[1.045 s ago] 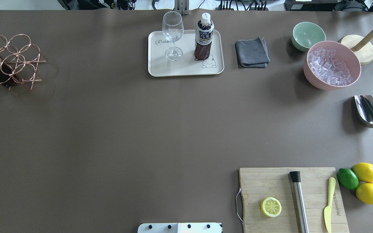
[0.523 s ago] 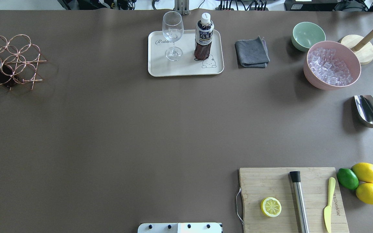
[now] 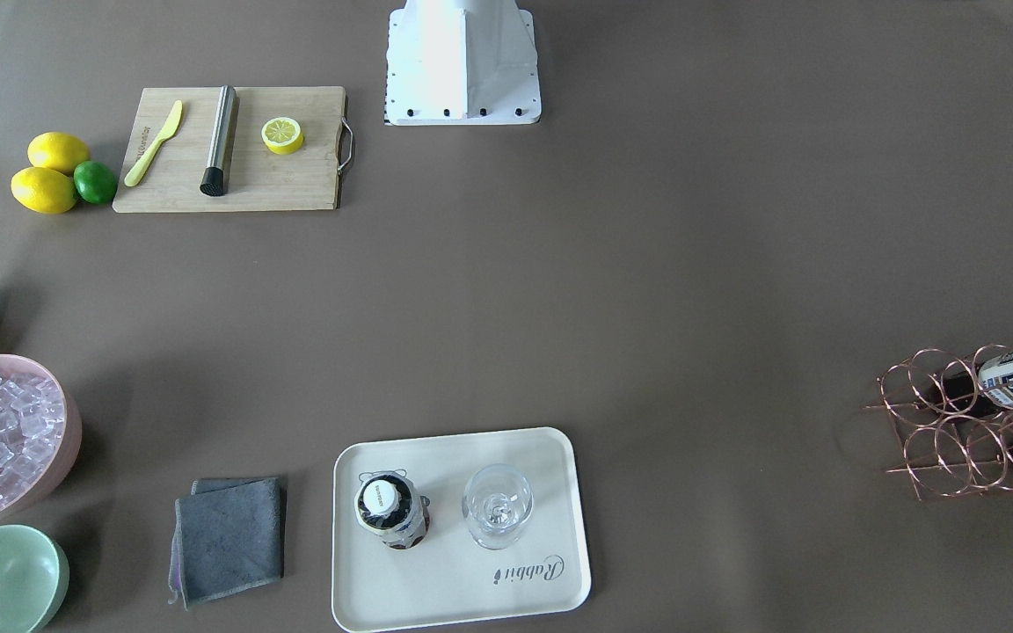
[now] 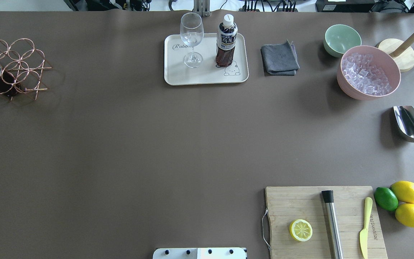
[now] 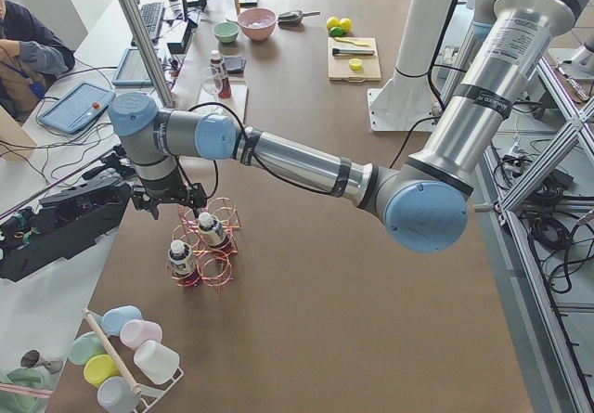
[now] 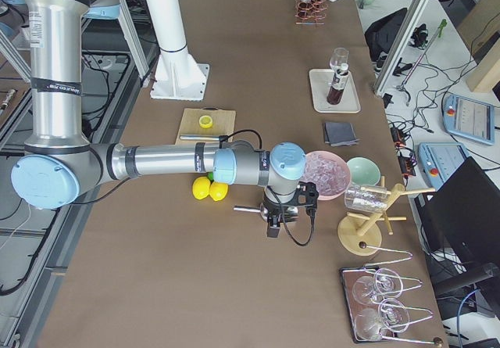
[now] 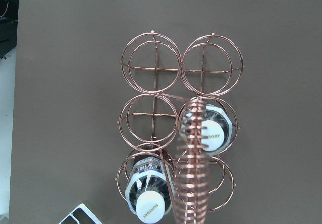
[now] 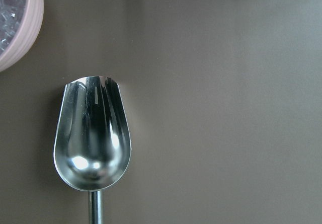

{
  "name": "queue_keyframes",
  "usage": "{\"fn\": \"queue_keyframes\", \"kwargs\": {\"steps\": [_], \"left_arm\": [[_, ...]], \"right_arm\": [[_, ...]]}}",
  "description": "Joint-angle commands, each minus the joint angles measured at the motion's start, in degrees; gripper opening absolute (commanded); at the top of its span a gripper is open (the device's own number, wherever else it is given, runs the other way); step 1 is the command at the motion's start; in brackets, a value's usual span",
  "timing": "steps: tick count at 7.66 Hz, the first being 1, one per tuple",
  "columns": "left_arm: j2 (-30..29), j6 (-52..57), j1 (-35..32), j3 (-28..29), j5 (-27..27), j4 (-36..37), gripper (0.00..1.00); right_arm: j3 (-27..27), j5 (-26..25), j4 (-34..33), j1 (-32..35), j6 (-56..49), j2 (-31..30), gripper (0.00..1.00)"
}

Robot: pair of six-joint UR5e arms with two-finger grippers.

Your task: Take tea from basket to plate

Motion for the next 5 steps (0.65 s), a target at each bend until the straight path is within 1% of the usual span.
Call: {"fn": "queue_keyframes", "kwargs": {"steps": [1,2,3,5], "left_arm": [[4.4,0.0,-3.2,-1.5,-0.3,0.1,0.98],[5.6,-0.1,-3.2,-1.7,-0.3,0.0,0.98],[6.7,-5.0,-3.2,-1.2,-0.2,0.1,0.98],[10.9,-24.8,-3.2,-1.6,-0.3,0.0,0.98]], "right_arm": [[0.0,0.0,0.0,0.1,0.0,0.0,1.00],[0.0,0.0,0.0,0.1,0.0,0.0,1.00],[0.0,0.0,0.0,0.1,0.0,0.0,1.00],[0.0,0.0,0.0,0.1,0.0,0.0,1.00]]}}
